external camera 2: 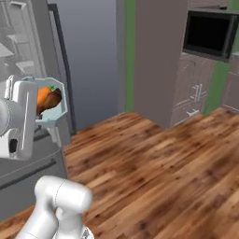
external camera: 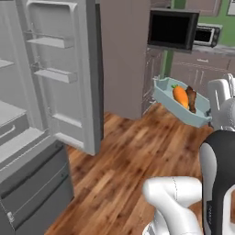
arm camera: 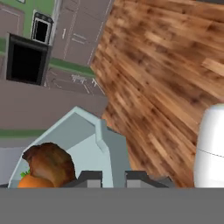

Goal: Place the tupperware containing the chicken drumstick and carrot meal in the microwave. Close the microwave door and press the start button to reheat the meal.

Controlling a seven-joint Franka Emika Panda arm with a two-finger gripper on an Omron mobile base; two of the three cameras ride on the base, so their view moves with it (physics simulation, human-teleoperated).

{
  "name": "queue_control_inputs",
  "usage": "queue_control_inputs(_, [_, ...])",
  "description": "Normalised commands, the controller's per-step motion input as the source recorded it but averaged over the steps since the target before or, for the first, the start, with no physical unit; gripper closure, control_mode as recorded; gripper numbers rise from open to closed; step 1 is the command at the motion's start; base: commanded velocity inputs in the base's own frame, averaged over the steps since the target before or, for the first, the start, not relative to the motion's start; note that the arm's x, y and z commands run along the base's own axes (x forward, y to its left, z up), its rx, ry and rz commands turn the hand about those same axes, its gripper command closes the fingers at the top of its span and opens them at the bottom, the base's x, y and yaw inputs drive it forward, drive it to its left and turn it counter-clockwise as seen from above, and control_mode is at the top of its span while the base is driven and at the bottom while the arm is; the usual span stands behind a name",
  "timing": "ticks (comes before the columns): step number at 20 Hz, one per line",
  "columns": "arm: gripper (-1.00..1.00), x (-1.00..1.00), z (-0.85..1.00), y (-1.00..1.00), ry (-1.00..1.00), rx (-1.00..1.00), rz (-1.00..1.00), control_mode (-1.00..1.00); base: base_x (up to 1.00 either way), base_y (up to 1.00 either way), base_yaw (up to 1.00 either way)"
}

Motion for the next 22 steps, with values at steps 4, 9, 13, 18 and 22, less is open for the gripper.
queue_control_inputs(4, [1.00, 0.00, 0.00, 0.00, 0.00, 0.00, 0.00, 1.00, 0.01, -0.32, -0.54])
queue_control_inputs(9, [1.00, 0.00, 0.00, 0.00, 0.00, 0.00, 0.00, 1.00, 0.26, -0.42, -0.47])
queue_control_inputs(13, [1.00, 0.00, 0.00, 0.00, 0.00, 0.00, 0.00, 1.00, 0.47, -0.57, -0.42])
queue_control_inputs(18, [1.00, 0.00, 0.00, 0.00, 0.00, 0.00, 0.00, 1.00, 0.77, -0.47, -0.39])
queue_control_inputs(22, [1.00, 0.00, 0.00, 0.00, 0.00, 0.00, 0.00, 1.00, 1.00, -0.34, -0.26])
